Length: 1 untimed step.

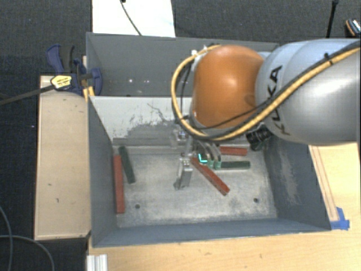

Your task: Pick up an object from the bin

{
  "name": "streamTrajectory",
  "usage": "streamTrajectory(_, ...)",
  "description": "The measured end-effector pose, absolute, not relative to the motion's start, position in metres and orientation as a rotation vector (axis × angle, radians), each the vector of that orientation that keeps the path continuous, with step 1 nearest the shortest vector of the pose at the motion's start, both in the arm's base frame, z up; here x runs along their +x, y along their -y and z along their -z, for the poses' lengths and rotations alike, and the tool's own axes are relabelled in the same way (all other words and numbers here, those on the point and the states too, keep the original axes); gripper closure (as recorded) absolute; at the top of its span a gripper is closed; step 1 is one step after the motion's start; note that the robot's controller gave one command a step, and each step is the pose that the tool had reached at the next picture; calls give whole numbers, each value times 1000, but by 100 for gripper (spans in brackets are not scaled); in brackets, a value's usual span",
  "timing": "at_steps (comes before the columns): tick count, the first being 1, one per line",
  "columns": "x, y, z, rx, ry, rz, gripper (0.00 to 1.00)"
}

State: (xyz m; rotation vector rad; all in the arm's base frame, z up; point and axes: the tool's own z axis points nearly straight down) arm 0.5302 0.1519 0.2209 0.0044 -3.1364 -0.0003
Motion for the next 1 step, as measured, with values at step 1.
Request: streamTrajectory(1, 556, -86, -188, 156, 3136, -3, 0)
